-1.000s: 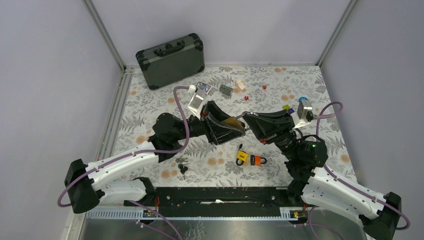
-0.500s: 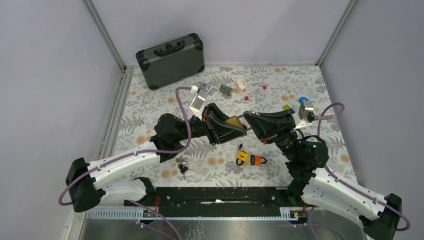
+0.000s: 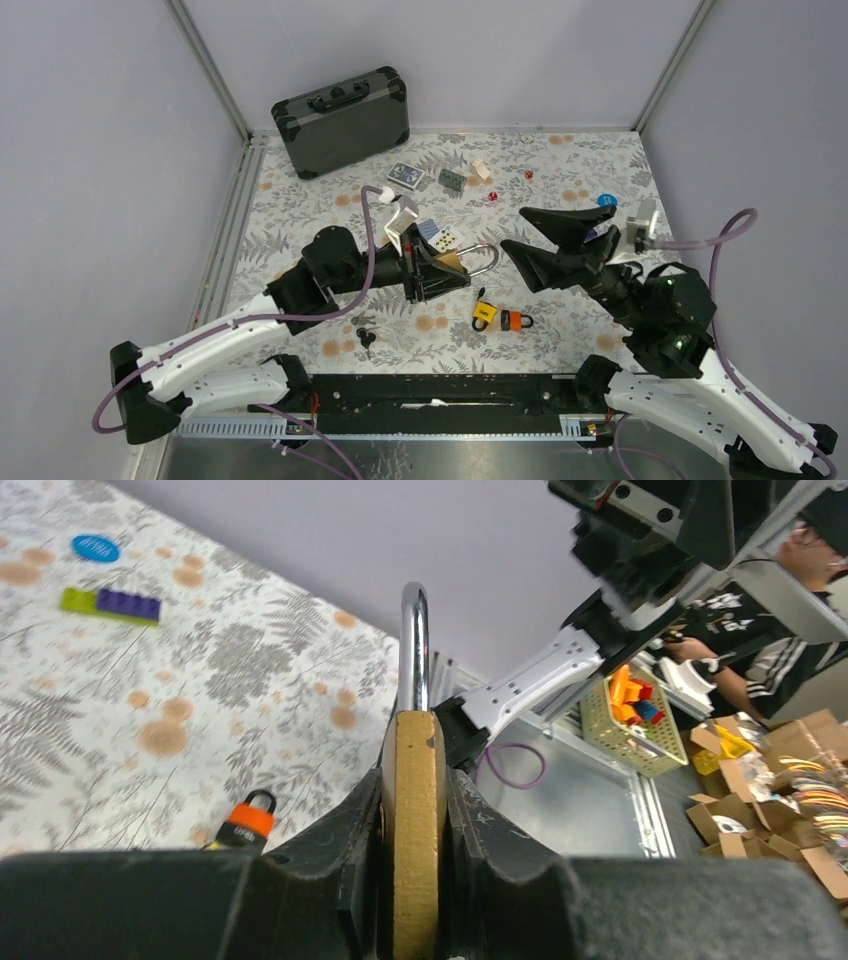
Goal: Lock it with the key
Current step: Lock the lock.
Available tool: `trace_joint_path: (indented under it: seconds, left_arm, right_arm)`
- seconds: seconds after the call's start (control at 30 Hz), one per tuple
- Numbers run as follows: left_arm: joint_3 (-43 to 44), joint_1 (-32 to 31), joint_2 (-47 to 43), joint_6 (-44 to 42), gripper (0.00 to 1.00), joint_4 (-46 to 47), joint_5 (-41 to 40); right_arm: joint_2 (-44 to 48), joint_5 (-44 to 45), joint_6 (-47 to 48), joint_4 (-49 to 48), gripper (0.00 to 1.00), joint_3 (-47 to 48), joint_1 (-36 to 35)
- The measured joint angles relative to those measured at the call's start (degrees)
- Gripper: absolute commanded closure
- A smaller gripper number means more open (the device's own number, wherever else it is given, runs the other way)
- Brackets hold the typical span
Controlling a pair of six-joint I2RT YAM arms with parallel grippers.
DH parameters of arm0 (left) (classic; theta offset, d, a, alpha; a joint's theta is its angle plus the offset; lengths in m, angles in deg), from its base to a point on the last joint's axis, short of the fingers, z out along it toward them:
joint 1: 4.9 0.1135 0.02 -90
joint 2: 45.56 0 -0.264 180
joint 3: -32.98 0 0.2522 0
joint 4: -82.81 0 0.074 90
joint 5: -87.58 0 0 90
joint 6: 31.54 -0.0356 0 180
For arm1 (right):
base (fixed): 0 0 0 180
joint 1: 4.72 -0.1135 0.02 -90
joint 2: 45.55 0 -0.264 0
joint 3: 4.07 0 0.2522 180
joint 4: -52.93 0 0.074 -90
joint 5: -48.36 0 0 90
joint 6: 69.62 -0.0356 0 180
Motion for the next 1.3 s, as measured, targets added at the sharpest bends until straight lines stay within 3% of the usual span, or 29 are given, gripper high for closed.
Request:
trace_joint_path:
  seconds: [0.27, 0.47, 0.83, 1.13, 1.3]
  left_arm:
    - [3.1, 0.0, -2.8, -2.4, 1.0, -13.7, -5.5]
    - [3.1, 0.0, -3.7, -2.8, 1.0, -20.6, -8.5]
    - [3.1, 0.0, -3.7, -3.1, 1.0, -24.0, -9.0]
    - [3.1, -0.3, -3.7, -3.1, 1.0, -23.9, -9.0]
    - [3.1, -0.3, -3.4, -3.0, 1.0, -23.5, -9.0]
  right_arm:
    - [-8.5, -1.4, 9.0, 20.2, 0.34, 5.9, 0.0]
    - [-11.4, -2.8, 9.6, 25.5, 0.41, 4.5, 0.0]
    - [-10.9, -2.1, 8.9, 21.7, 0.43, -1.8, 0.0]
    - [-9.0, -1.2, 6.3, 11.8, 0.58, -7.1, 0.0]
    - [-8.2, -1.2, 5.2, 9.0, 0.6, -8.5, 0.0]
